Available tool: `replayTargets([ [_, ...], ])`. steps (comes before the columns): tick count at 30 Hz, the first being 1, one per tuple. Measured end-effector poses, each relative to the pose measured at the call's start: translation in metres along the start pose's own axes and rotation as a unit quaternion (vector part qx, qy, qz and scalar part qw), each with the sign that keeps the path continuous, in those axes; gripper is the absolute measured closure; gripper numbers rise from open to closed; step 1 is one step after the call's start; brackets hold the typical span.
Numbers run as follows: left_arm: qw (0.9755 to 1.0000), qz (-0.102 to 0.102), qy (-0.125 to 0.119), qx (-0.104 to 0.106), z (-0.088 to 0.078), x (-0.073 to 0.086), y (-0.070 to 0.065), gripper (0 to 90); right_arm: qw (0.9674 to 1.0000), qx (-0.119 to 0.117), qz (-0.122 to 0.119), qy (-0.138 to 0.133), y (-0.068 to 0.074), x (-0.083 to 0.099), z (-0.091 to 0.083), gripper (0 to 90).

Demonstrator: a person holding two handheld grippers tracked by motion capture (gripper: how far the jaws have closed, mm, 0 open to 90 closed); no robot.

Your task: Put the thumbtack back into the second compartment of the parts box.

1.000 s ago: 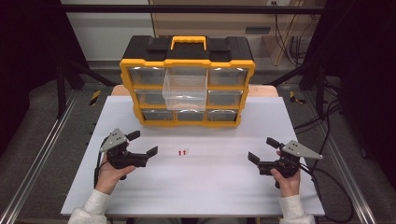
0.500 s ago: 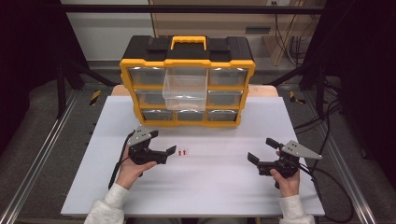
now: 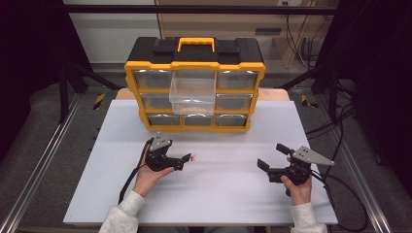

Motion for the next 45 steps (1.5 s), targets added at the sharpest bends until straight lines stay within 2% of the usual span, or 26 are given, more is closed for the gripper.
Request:
replayTargets([
  [10, 0.9988, -0.005, 0.047, -0.018, 0.015, 0.014, -0.006, 20.9, 1.0, 0.0, 0.0, 0.004, 0.0, 0.001, 0.001, 0.3],
  [18, 0.9975, -0.005, 0.061, -0.036, 0.018, 0.018, -0.011, 32.6, 1.0, 0.0, 0.0, 0.005, 0.0, 0.001, 0.002, 0.3],
  [19, 0.9972, -0.005, 0.065, -0.037, 0.018, 0.019, -0.012, 37.6, 1.0, -0.001, 0.001, 0.005, 0.0, 0.001, 0.002, 0.3],
  [22, 0.9966, -0.01, 0.072, -0.039, 0.02, 0.02, -0.014, 42.4, 1.0, -0.001, 0.001, 0.006, 0.0, 0.001, 0.002, 0.3],
  [23, 0.9965, -0.011, 0.073, -0.038, 0.02, 0.02, -0.014, 48.4, 1.0, -0.001, 0.001, 0.006, 0.0, 0.001, 0.002, 0.3],
  [29, 0.9957, -0.016, 0.083, -0.037, 0.021, 0.022, -0.016, 60.3, 1.0, -0.001, 0.003, 0.008, 0.0, 0.002, 0.002, 0.3],
  [33, 0.9953, -0.019, 0.087, -0.038, 0.023, 0.023, -0.017, 64.2, 1.0, 0.0, 0.002, 0.006, 0.0, 0.001, 0.002, 0.3],
  [45, 0.995, 0.0, 0.087, -0.05, 0.024, 0.022, -0.022, 77.0, 1.0, -0.001, 0.003, 0.008, -0.001, 0.001, 0.001, 0.3],
])
Point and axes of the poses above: each handheld gripper's, and its own axes: z roughly forward along the jaws, x roughly out of its underside, y roughly to its left, the point moved 4 cm from there along z, roughly forward along the jaws, and after that the axes turned 13 degrees about -x, right-handed, at the moved point
